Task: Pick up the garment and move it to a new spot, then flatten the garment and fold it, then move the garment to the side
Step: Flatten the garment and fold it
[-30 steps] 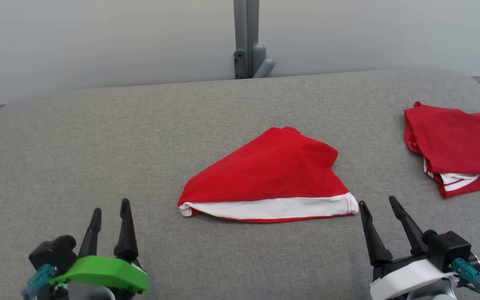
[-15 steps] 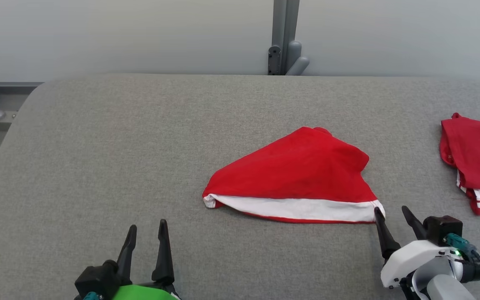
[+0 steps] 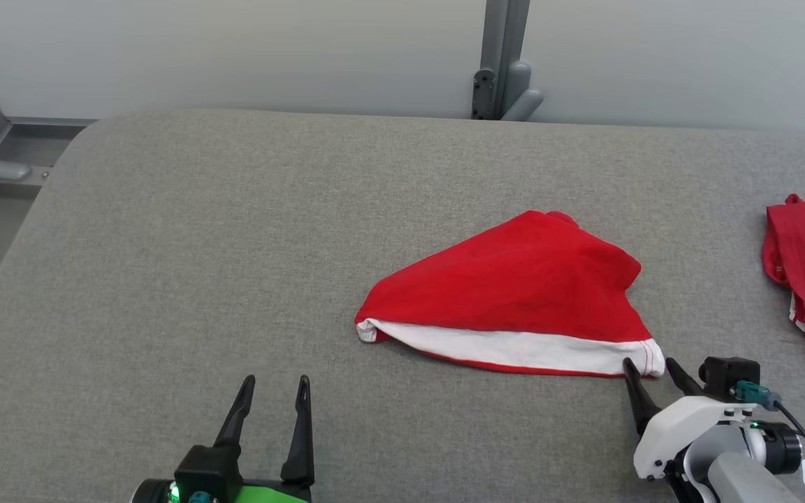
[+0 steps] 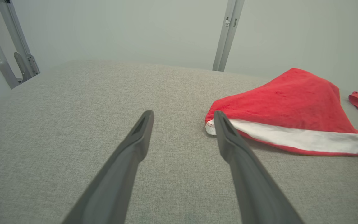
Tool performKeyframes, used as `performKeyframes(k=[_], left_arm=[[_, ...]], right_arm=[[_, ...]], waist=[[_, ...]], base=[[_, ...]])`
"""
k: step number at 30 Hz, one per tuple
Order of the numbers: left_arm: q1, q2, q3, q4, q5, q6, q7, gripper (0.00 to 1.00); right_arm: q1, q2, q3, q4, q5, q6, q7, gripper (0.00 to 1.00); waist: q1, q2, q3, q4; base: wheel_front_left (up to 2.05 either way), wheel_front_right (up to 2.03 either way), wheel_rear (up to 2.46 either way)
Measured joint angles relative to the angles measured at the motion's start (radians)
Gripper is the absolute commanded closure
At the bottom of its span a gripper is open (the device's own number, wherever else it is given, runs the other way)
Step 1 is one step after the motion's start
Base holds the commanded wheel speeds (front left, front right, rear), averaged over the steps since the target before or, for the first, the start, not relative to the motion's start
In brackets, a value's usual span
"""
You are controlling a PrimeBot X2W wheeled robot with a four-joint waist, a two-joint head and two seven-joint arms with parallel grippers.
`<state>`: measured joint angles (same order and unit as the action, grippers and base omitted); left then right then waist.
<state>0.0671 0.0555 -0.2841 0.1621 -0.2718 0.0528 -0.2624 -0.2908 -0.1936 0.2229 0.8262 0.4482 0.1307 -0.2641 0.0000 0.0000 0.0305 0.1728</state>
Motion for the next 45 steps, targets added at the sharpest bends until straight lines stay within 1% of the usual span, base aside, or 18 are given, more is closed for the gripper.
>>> performKeyframes(k=[1, 3, 4, 5, 9, 13, 17, 22, 25, 27, 32, 39, 40, 41, 42, 43, 44, 45], left_arm=[[0.000, 0.000, -0.003, 0.002, 0.015, -0.001, 0.000, 0.00], [-0.001, -0.001, -0.007, 0.006, 0.041, -0.004, 0.000, 0.00], [-0.001, -0.002, -0.008, 0.008, 0.051, -0.004, 0.000, 0.00], [-0.001, -0.002, -0.007, 0.007, 0.063, -0.004, 0.000, 0.00], [-0.001, -0.002, -0.008, 0.007, 0.111, -0.008, 0.000, 0.00], [-0.001, -0.002, -0.009, 0.013, 0.159, -0.007, 0.000, 0.00], [-0.001, -0.002, -0.013, 0.037, 0.150, -0.021, 0.000, 0.00], [-0.001, -0.003, -0.073, 0.158, 0.001, -0.132, 0.002, 0.00], [-0.033, -0.006, -0.135, 0.242, -0.114, -0.159, 0.024, 0.00], [-0.083, -0.005, -0.173, 0.305, -0.181, -0.165, 0.041, 0.00], [-0.220, -0.007, -0.298, 0.446, -0.247, -0.165, 0.040, 0.00], [-0.364, -0.006, -0.441, 0.577, -0.344, -0.105, 0.018, 0.00], [-0.379, -0.006, -0.459, 0.588, -0.353, -0.102, 0.014, 0.16], [-0.392, -0.007, -0.475, 0.596, -0.360, -0.094, 0.012, 0.54], [-0.405, -0.006, -0.491, 0.607, -0.364, -0.090, 0.007, 0.60], [-0.416, -0.007, -0.503, 0.615, -0.371, -0.086, 0.005, 0.89], [-0.424, -0.007, -0.516, 0.624, -0.376, -0.081, 0.004, 0.89], [-0.430, -0.007, -0.528, 0.632, -0.377, -0.075, 0.004, 1.00]], right_arm=[[-0.004, -0.001, 0.010, 0.007, 0.009, 0.000, 0.000, 0.08], [-0.009, -0.003, 0.034, 0.014, 0.016, 0.000, 0.000, 0.63], [-0.011, -0.004, 0.041, 0.014, 0.018, 0.000, 0.000, 0.86], [-0.013, -0.007, 0.046, 0.015, 0.021, 0.000, 0.000, 1.00], [-0.018, -0.027, 0.055, 0.007, 0.023, 0.000, 0.000, 1.00], [-0.013, -0.053, 0.025, -0.020, 0.008, 0.000, 0.000, 1.00], [0.007, -0.078, -0.010, -0.042, -0.014, 0.000, 0.000, 1.00], [0.019, -0.085, -0.018, -0.062, -0.030, 0.000, 0.000, 1.00], [0.019, -0.084, -0.021, -0.070, -0.033, 0.000, 0.000, 1.00], [0.017, -0.082, -0.018, -0.074, -0.037, 0.000, 0.000, 1.00], [-0.009, -0.083, -0.002, -0.081, -0.042, 0.000, 0.000, 1.00], [-0.049, -0.105, 0.026, -0.086, -0.041, 0.000, 0.000, 1.00], [-0.053, -0.106, 0.029, -0.088, -0.040, 0.000, 0.000, 1.00], [-0.056, -0.108, 0.031, -0.088, -0.039, 0.000, 0.000, 1.00], [-0.059, -0.110, 0.034, -0.088, -0.038, 0.000, 0.000, 1.00], [-0.061, -0.113, 0.036, -0.088, -0.038, 0.000, 0.000, 1.00], [-0.062, -0.115, 0.038, -0.088, -0.036, 0.000, 0.000, 1.00], [-0.063, -0.118, 0.040, -0.088, -0.036, 0.000, 0.000, 1.00]], waist=[[0.0000, 0.0000, 0.001, 0.001], [0.0000, 0.0000, 0.003, 0.001], [0.0000, 0.0000, 0.003, 0.000], [0.0000, 0.0000, 0.002, -0.001], [0.0000, 0.0000, -0.002, -0.006], [-0.0001, 0.0000, -0.007, -0.015], [0.0000, 0.0000, -0.013, -0.028], [0.0000, 0.0000, -0.016, -0.049], [0.0000, 0.0000, -0.012, -0.057], [0.0000, 0.0000, -0.005, -0.062], [0.0000, 0.0000, 0.019, -0.071], [0.0000, 0.0000, 0.054, -0.092], [0.0000, 0.0000, 0.058, -0.095], [0.0000, 0.0000, 0.062, -0.099], [0.0000, 0.0000, 0.065, -0.103], [0.0000, 0.0000, 0.067, -0.107], [0.0000, 0.0000, 0.068, -0.111], [0.0000, 0.0000, 0.070, -0.114]], base=[[0.00, 0.00, 0.00], [0.00, 0.00, 0.00], [0.00, 0.00, 0.00], [0.00, 0.00, 0.00], [0.00, 0.00, 0.00], [0.00, 0.00, 0.00], [0.00, 0.00, 0.00], [0.00, 0.00, 0.00], [0.00, 0.00, 0.00], [0.00, 0.00, 0.00], [0.00, 0.00, 0.00], [0.00, 0.00, 0.00], [0.00, 0.00, 0.00], [0.00, 0.00, 0.00], [0.00, 0.00, 0.00], [0.00, 0.00, 0.00], [0.00, 0.00, 0.00], [0.00, 0.00, 0.00]])
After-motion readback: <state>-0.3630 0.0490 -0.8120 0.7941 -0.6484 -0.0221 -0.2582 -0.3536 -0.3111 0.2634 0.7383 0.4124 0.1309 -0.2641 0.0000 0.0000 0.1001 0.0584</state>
